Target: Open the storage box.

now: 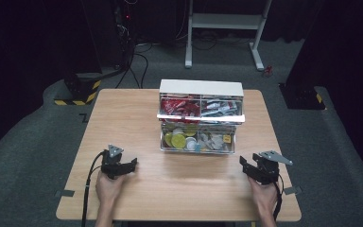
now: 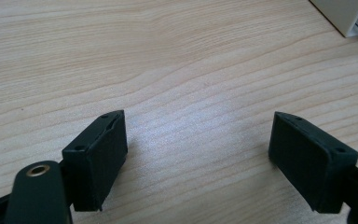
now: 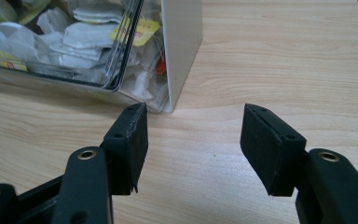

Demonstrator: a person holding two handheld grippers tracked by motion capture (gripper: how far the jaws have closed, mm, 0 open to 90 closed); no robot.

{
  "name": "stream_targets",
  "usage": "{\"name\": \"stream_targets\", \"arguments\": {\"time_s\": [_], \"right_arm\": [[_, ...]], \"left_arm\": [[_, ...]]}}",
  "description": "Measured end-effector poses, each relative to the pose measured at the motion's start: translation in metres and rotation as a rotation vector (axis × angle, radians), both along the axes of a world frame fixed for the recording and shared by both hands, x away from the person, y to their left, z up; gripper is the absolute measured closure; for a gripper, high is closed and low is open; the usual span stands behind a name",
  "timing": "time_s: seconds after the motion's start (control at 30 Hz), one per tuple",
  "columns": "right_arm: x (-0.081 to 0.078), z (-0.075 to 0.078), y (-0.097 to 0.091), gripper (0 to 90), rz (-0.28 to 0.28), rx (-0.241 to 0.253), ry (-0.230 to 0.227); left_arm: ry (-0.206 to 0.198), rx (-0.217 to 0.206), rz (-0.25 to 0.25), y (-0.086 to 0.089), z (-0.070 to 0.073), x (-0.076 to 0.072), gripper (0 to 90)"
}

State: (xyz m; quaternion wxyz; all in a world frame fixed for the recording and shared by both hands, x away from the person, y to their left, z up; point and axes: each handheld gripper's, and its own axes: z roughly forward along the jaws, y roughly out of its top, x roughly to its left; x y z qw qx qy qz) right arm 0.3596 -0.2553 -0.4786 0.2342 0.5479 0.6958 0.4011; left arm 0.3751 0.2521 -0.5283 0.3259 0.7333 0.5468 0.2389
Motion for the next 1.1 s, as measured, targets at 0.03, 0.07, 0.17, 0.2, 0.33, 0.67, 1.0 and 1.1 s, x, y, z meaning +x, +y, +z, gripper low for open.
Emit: {"name": "stream_targets", "arguments": {"time_s": [0.03, 0.07, 0.17, 0.2, 0.33, 0.67, 1.0, 1.1], "right_arm": [[0.000, 0.001, -0.001, 41.5, 0.002, 0.003, 0.001], [0.000, 0.003, -0.001, 41.7, 0.007, 0.009, 0.001], [-0.001, 0.008, -0.001, 42.0, 0.031, 0.014, 0.011], [-0.001, 0.008, -0.001, 42.0, 0.031, 0.014, 0.011], [-0.002, 0.017, 0.001, 40.8, 0.062, 0.019, 0.013], [0.001, 0.031, 0.011, 40.3, 0.114, 0.035, -0.014], [0.005, 0.052, 0.023, 43.5, 0.156, 0.009, -0.057], [0.009, 0.059, 0.030, 44.3, 0.185, 0.011, -0.062]], "left_arm": [[0.000, -0.001, 0.001, 0.000, 0.000, 0.000, 19.7], [0.000, 0.000, 0.000, 0.000, 0.000, 0.000, 19.7], [0.000, 0.000, 0.001, 0.000, 0.000, 0.000, 19.7], [0.000, 0.000, 0.001, 0.000, 0.000, 0.000, 19.7], [0.000, 0.002, 0.000, 0.000, 0.000, 0.000, 19.7], [0.000, 0.003, 0.000, 0.000, 0.000, 0.000, 19.7], [-0.001, 0.004, 0.002, 0.000, 0.000, 0.000, 20.1], [-0.001, 0.004, 0.003, 0.000, 0.000, 0.000, 20.3]]}}
